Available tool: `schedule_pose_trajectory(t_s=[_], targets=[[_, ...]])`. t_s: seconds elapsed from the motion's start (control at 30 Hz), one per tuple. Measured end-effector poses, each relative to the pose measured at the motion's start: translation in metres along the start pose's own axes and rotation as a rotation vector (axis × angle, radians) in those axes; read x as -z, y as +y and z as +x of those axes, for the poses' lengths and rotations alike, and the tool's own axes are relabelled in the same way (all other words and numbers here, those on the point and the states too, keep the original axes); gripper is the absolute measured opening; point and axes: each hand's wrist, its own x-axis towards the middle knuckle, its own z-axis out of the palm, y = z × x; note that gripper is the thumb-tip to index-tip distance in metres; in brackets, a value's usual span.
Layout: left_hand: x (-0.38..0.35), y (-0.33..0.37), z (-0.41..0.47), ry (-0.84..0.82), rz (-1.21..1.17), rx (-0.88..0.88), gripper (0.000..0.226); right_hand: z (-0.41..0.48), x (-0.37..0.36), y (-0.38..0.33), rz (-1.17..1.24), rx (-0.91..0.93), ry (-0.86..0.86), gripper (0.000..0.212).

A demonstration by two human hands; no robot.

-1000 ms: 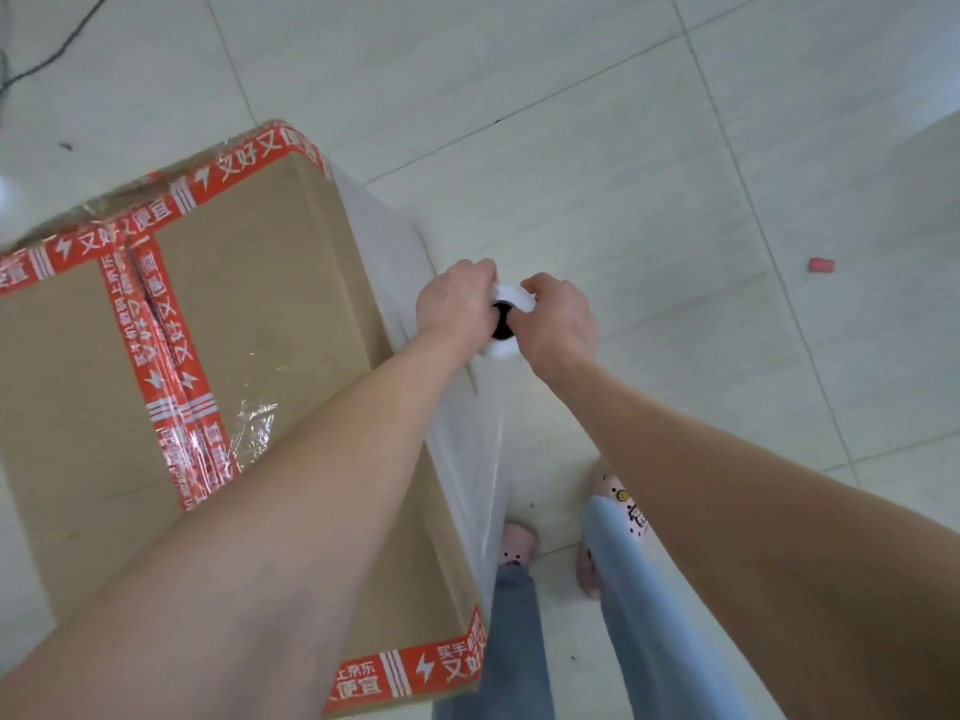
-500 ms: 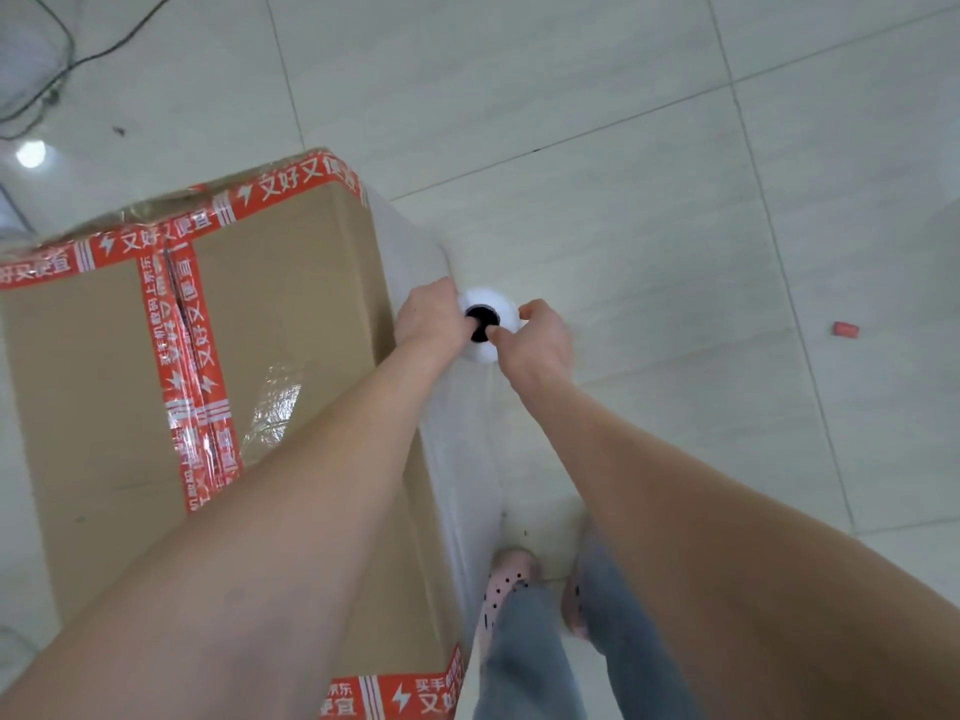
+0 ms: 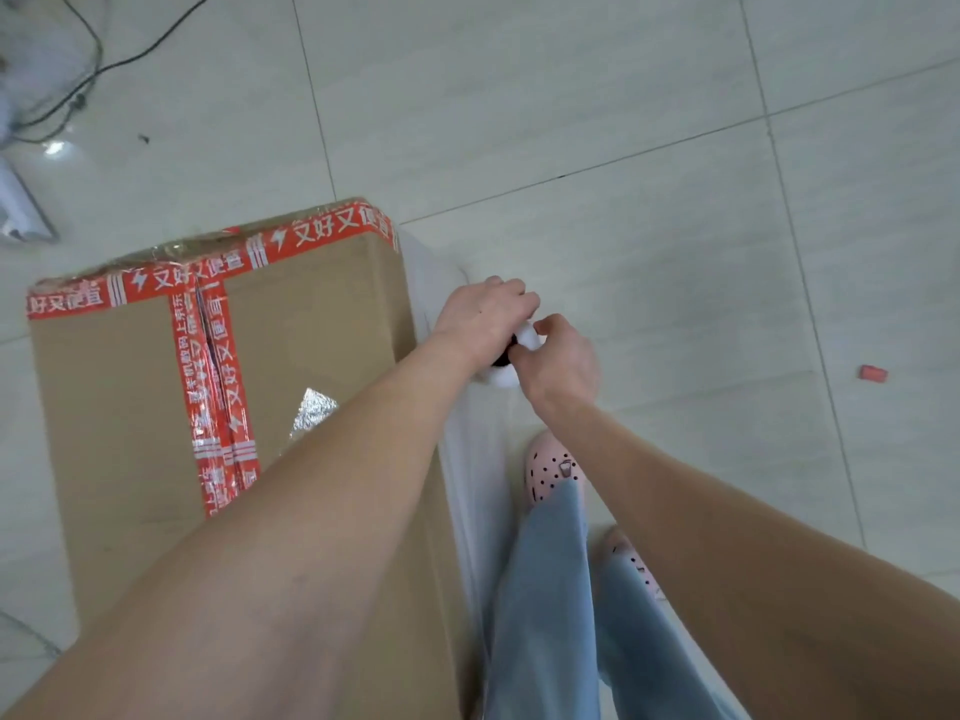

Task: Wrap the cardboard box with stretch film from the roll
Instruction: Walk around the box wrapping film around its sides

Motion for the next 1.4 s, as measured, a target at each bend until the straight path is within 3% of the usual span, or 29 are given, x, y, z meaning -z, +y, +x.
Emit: schedule_pose_trajectory(t_s=[0.17, 0.23, 0.33, 0.4, 0.6, 0.7, 0.87, 1.07, 1.17, 1.23, 1.4], targets=[[0.008, -0.022, 0.006, 0.029, -0.100, 0.202, 0.018, 0.012, 0.002, -0.021, -0.070, 0.101, 0.064, 0.018], [0.011, -0.027, 0.009, 0.049, -0.187, 0.328, 0.019, 0.018, 0.003, -0.026, -0.025, 0.095, 0.076, 0.027], [0.014, -0.033, 0.016, 0.045, -0.339, 0.529, 0.025, 0.026, 0.005, -0.032, 0.107, -0.084, -0.003, 0.047], [0.016, -0.037, 0.021, 0.034, -0.369, 0.577, 0.030, 0.031, 0.004, -0.035, 0.212, -0.166, -0.028, 0.047], [0.026, -0.036, 0.038, 0.007, -0.231, 0.264, 0.040, 0.045, 0.004, -0.043, 0.220, -0.132, 0.015, 0.023], [0.033, -0.039, 0.049, -0.008, -0.123, 0.182, 0.030, 0.050, 0.007, -0.047, 0.194, -0.095, 0.040, 0.018], [0.044, -0.053, 0.058, -0.015, -0.036, 0.232, 0.020, 0.058, 0.013, -0.064, 0.047, -0.001, 0.061, 0.015], [0.057, -0.077, 0.066, -0.034, -0.008, 0.432, 0.014, 0.079, 0.010, -0.097, -0.018, 0.175, 0.098, 0.031], [0.062, -0.082, 0.069, -0.109, 0.018, 0.423, 0.007, 0.083, 0.007, -0.104, 0.088, -0.038, 0.014, 0.031], [0.063, -0.082, 0.069, -0.103, -0.007, 0.376, 0.015, 0.083, 0.007, -0.106, 0.225, -0.177, -0.055, 0.024], [0.062, -0.080, 0.077, -0.067, -0.032, 0.104, 0.027, 0.088, 0.004, -0.110, 0.228, -0.173, -0.060, 0.017]])
